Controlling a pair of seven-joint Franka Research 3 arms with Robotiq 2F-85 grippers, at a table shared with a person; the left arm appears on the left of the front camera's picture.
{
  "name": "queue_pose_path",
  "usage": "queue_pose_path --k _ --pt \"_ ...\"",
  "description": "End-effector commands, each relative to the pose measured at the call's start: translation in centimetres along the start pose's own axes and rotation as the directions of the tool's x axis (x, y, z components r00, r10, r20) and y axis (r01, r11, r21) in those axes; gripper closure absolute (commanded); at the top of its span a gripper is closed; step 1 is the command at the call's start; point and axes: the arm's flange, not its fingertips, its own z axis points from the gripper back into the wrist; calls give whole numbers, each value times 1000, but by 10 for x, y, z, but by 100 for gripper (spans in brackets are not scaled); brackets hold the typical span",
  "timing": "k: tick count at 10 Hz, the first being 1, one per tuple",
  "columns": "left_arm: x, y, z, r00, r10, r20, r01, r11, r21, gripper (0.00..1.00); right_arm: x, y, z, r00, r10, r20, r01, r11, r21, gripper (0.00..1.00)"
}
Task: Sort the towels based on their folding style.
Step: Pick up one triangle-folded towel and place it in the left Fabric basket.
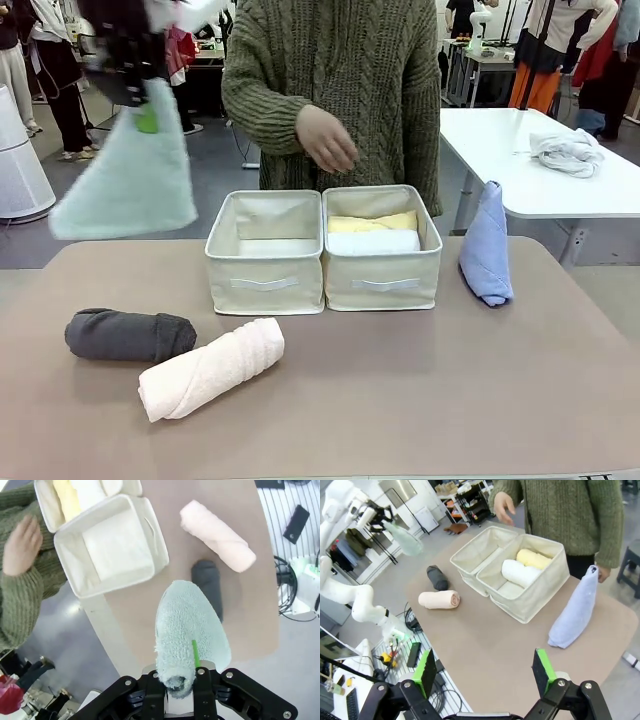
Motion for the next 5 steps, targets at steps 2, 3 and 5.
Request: queue_pose_path --k 2,3,5 --pt "-1 -6 -6 1000 -12 3 12 999 48 83 0 1 0 1000 11 13 -11 1000 11 0" --pt "14 1 -13 1000 -21 0 21 999 39 83 0 1 0 1000 11 13 -11 1000 11 0" --pt "46 39 -30 999 -36 -8 36 998 48 83 0 1 0 1000 11 13 -11 1000 11 0"
